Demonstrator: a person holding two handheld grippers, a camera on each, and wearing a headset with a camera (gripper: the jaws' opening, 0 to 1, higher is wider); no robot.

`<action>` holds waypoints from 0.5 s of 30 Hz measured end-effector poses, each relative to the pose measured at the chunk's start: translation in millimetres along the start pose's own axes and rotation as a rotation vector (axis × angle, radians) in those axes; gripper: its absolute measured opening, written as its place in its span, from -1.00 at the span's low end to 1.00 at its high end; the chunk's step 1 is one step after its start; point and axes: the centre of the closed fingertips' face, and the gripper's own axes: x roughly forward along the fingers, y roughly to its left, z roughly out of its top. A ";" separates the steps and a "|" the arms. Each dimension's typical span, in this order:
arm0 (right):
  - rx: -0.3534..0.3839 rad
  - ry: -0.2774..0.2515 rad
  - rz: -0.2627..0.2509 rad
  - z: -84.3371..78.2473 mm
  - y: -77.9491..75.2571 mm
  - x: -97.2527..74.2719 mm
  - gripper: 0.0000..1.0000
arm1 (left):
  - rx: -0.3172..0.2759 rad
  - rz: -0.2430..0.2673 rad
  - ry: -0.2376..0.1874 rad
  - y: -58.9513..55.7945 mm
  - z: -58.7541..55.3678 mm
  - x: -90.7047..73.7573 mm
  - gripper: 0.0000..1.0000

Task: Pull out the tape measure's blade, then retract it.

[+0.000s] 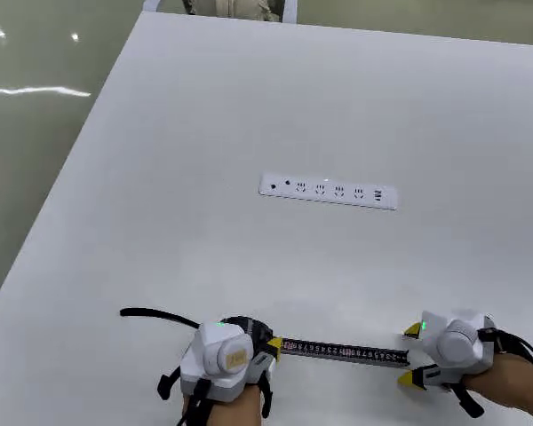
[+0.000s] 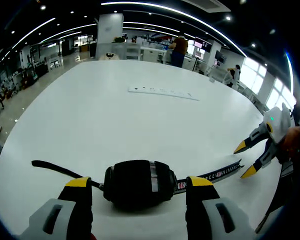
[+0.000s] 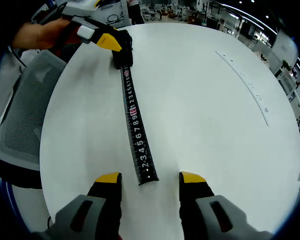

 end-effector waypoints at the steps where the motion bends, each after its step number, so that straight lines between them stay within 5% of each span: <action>1: -0.007 0.005 0.003 -0.6 0.0 0.4 -0.10 | 0.000 0.000 0.000 0.0 0.1 0.4 0.47; 15: -0.055 0.021 0.039 -3.2 -1.0 3.0 -0.27 | -0.009 -0.002 0.007 0.4 -2.0 5.6 0.42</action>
